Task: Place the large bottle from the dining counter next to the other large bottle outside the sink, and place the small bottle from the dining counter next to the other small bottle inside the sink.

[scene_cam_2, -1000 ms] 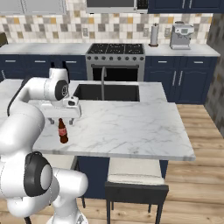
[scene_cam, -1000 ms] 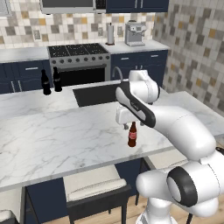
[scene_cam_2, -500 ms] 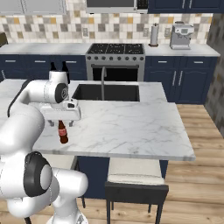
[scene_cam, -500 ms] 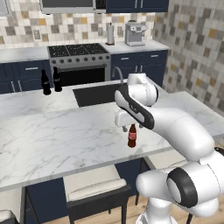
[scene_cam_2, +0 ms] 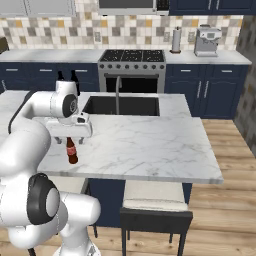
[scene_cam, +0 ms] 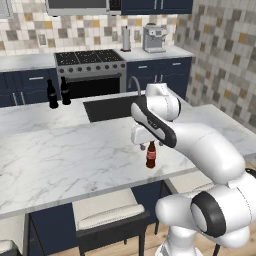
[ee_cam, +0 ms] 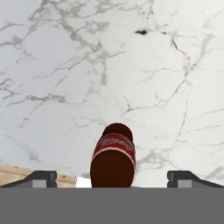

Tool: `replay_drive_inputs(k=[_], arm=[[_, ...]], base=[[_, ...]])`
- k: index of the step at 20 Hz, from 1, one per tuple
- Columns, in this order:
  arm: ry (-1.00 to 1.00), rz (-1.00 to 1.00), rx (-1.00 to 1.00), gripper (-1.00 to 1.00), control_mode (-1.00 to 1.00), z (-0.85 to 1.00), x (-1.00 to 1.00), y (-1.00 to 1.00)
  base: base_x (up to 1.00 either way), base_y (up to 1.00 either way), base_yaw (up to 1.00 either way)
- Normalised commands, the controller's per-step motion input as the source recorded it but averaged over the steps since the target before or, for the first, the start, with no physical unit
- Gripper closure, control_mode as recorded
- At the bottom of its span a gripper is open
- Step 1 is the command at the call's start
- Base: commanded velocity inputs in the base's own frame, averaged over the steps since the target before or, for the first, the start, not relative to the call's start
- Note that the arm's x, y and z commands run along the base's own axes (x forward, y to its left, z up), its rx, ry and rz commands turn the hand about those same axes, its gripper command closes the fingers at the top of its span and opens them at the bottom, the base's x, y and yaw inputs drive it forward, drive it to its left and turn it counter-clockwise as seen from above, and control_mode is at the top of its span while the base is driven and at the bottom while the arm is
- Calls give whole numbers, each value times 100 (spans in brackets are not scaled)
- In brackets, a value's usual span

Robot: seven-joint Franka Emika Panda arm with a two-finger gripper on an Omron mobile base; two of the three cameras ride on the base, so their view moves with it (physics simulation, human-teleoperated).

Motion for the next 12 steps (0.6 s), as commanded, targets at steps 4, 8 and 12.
replay_drive_inputs(k=[4,8,12], arm=[[0,0,0,100,-100,0,0,0],[0,0,0,100,-100,0,0,0],[0,0,0,100,-100,0,0,0]], base=[[0,0,0],[0,0,0],[0,0,0]])
